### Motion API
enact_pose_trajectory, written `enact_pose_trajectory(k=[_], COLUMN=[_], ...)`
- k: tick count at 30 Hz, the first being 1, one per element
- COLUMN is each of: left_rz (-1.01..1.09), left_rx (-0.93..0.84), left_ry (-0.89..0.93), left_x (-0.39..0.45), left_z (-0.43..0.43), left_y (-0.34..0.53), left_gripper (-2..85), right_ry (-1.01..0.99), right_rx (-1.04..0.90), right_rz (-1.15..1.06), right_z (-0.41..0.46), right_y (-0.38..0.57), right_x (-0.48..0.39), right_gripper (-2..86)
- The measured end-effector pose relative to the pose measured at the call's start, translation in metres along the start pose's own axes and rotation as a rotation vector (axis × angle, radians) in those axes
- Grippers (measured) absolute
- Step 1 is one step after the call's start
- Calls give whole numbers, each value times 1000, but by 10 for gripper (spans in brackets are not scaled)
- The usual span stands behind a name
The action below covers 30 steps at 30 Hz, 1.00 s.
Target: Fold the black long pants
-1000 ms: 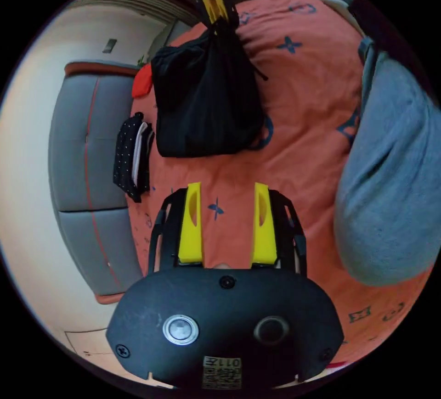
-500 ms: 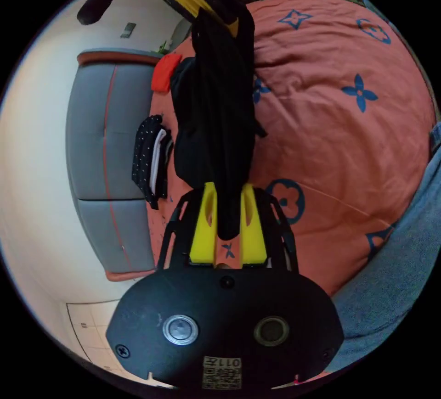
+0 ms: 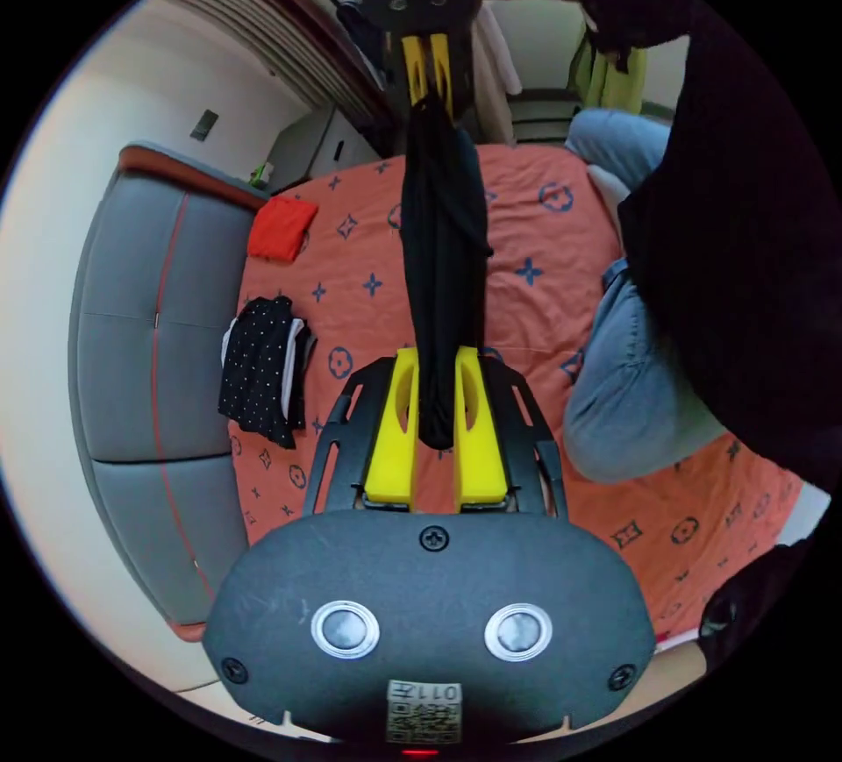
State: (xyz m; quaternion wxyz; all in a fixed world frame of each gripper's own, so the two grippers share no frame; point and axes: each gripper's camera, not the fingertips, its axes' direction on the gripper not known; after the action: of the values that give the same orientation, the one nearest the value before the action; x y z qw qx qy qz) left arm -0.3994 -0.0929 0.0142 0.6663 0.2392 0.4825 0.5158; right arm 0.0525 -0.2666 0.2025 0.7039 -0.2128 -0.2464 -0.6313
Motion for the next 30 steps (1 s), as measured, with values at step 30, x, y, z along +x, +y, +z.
enact_pose_trajectory(k=[30], left_rz=[-388], left_rx=[-555], left_ry=[-308], left_x=[-245], left_z=[339], left_y=[103], left_gripper=[107], right_ry=[278], right_rx=[-143], right_rz=[270], right_z=[257], right_y=[-149], right_x=[197], right_gripper=[192])
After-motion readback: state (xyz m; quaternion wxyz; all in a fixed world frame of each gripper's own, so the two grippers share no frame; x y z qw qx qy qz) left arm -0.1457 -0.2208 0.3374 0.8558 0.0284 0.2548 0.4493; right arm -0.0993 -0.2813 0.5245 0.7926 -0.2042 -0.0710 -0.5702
